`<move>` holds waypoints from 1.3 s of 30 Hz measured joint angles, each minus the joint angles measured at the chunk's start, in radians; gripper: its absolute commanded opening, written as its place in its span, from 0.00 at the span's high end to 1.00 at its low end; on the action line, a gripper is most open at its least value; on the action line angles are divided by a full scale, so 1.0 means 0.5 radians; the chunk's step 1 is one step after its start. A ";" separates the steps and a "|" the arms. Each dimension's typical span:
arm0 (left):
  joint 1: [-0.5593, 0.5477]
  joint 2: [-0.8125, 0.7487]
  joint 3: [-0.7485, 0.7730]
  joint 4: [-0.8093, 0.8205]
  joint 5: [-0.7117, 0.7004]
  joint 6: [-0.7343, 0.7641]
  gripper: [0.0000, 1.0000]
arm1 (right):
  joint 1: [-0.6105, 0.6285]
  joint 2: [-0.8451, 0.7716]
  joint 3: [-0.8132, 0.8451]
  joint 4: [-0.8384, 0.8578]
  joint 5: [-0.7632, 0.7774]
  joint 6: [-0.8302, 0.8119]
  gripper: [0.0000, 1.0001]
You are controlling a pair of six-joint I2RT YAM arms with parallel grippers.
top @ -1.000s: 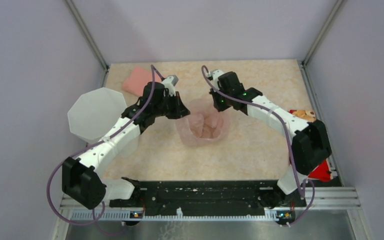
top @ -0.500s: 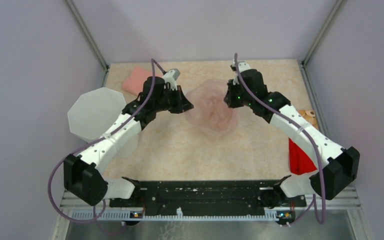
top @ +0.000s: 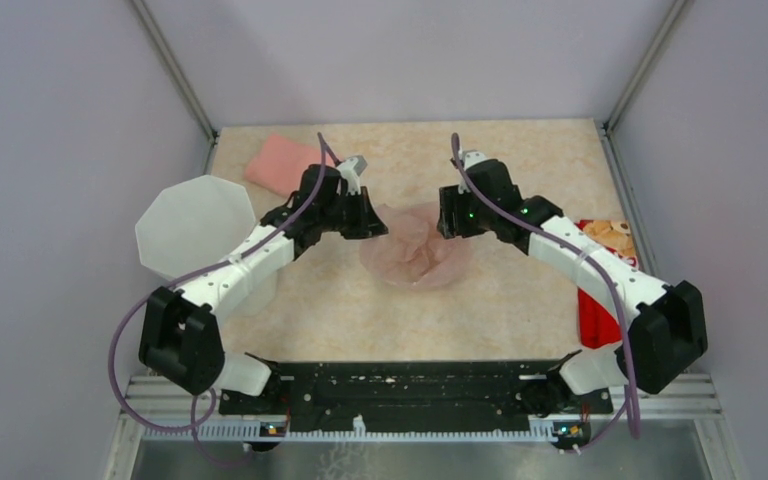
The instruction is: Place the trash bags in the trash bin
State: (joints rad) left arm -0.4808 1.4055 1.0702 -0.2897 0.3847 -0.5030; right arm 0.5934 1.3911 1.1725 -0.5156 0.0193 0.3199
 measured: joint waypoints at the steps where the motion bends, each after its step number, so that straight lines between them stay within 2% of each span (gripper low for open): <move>1: 0.002 0.000 0.000 0.002 0.000 0.000 1.00 | 0.000 0.004 0.004 0.003 0.004 -0.021 0.35; 7: 0.007 0.027 0.001 0.011 0.001 0.000 1.00 | 0.000 0.078 0.081 0.017 0.011 -0.170 0.23; 14: 0.009 0.066 0.021 0.011 0.004 0.000 1.00 | -0.010 0.246 0.108 0.060 0.024 -0.437 0.24; 18: 0.009 0.079 0.041 0.008 0.007 0.002 1.00 | -0.014 0.290 0.107 0.050 -0.045 -0.538 0.30; 20: 0.011 0.087 0.053 0.009 0.007 0.002 1.00 | -0.014 0.292 0.108 0.052 -0.060 -0.560 0.40; 21: 0.011 0.088 0.059 0.009 0.007 0.003 1.00 | -0.015 0.300 0.108 0.053 -0.058 -0.570 0.50; 22: 0.011 0.089 0.060 0.009 0.007 0.004 1.00 | -0.017 0.314 0.108 0.057 -0.057 -0.579 0.65; 25: 0.014 0.103 0.089 0.000 0.008 0.008 1.00 | -0.037 0.370 0.114 0.053 -0.055 -0.562 0.98; 29: 0.014 0.179 0.210 -0.008 0.009 0.009 1.00 | -0.089 0.461 0.249 -0.081 0.005 -0.513 1.00; 31: 0.016 0.256 0.381 -0.055 0.019 0.014 1.00 | -0.126 0.471 0.439 -0.229 0.030 -0.471 1.00; 32: 0.016 0.365 0.653 -0.111 0.047 0.019 1.00 | -0.150 0.472 0.582 -0.292 0.047 -0.437 1.00; 33: 0.016 0.391 0.724 -0.108 0.052 0.022 1.00 | -0.173 0.471 0.755 -0.340 0.069 -0.409 1.00; 34: 0.008 0.475 0.972 -0.173 0.073 0.035 1.00 | -0.201 0.460 0.953 -0.327 0.091 -0.380 1.00; 37: -0.080 0.717 1.846 -0.190 0.030 0.160 1.00 | -0.243 0.217 1.242 -0.011 0.092 -0.339 1.00; 39: -0.197 0.685 2.117 -0.088 -0.031 0.261 1.00 | -0.250 -0.047 1.273 0.182 0.078 -0.336 1.00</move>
State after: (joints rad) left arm -0.5793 1.7481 2.1288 -0.3336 0.3695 -0.3725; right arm 0.4683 1.3674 1.8088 -0.4248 0.0582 0.1520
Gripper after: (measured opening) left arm 0.007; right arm 0.006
